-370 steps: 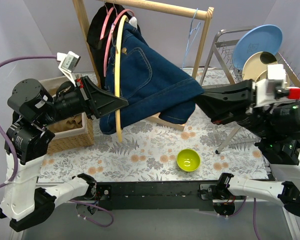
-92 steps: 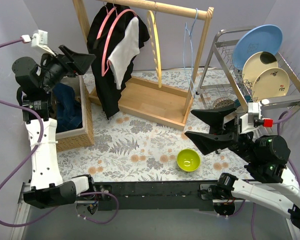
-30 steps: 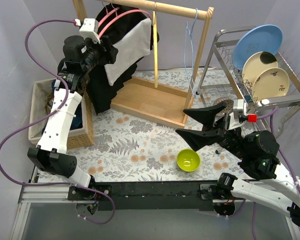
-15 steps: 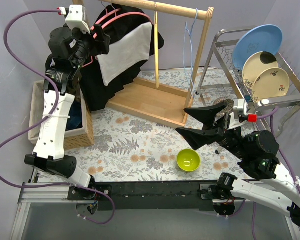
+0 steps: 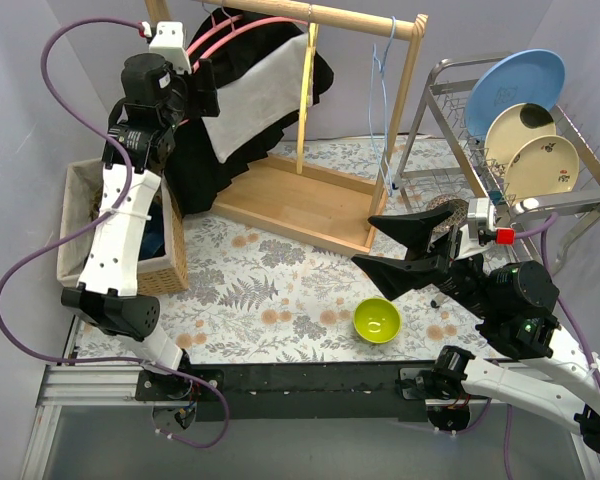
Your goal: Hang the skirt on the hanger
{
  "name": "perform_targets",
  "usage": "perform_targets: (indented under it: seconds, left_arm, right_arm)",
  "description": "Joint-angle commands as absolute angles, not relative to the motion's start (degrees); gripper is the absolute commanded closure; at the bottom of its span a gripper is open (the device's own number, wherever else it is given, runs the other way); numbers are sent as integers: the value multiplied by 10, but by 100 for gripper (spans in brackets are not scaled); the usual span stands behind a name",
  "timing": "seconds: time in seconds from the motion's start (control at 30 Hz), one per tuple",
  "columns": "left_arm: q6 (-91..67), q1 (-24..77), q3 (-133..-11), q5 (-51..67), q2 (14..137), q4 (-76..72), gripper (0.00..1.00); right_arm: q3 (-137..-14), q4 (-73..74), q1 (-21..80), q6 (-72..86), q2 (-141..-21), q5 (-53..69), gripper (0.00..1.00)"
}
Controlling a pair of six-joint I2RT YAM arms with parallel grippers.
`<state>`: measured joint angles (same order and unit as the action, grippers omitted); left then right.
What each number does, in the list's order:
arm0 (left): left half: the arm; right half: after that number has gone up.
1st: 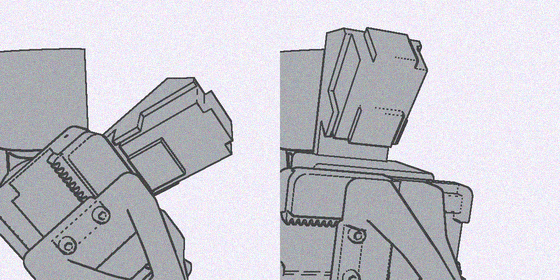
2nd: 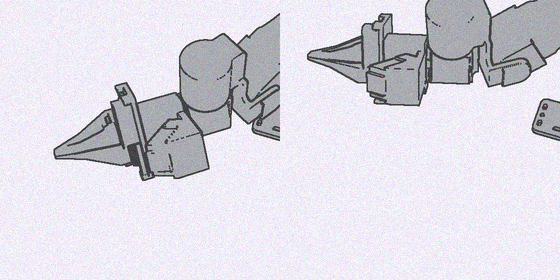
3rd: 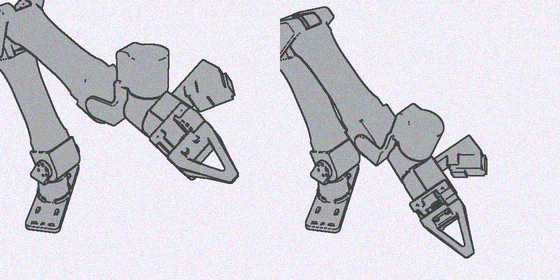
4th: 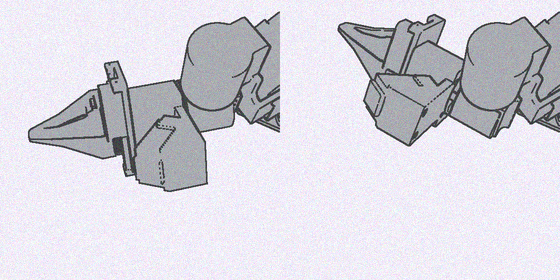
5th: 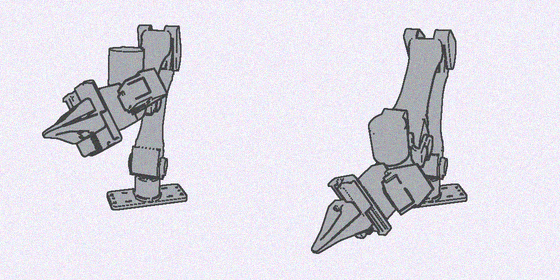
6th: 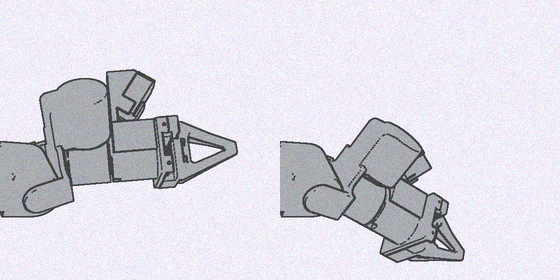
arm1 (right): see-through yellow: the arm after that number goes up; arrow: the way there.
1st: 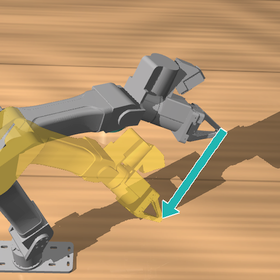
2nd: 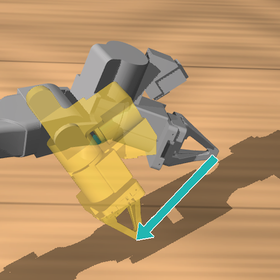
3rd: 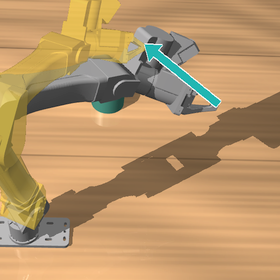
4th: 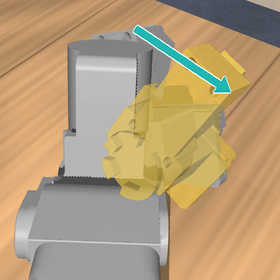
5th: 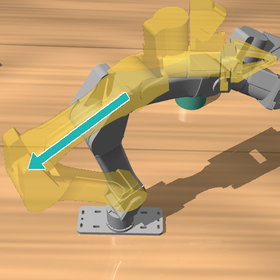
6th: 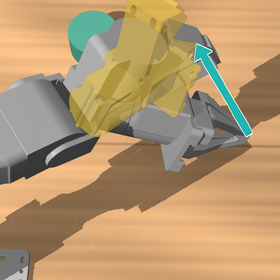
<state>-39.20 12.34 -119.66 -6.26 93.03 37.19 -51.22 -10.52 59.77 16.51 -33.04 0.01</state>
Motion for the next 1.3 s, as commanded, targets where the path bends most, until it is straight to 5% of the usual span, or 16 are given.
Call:
perform_targets:
  seconds: [0.0,0.7,1.27]
  left_arm:
    - [-390,108,-1212,-62,930,410,23]
    - [-360,105,-1187,-156,904,358,18]
    - [-366,104,-1184,-84,909,366,19]
  right_arm:
    - [-516,-138,599,163,-322,-4,8]
    - [-501,-141,599,138,-305,-11,7]
    - [-504,-135,599,132,-290,-16,7]
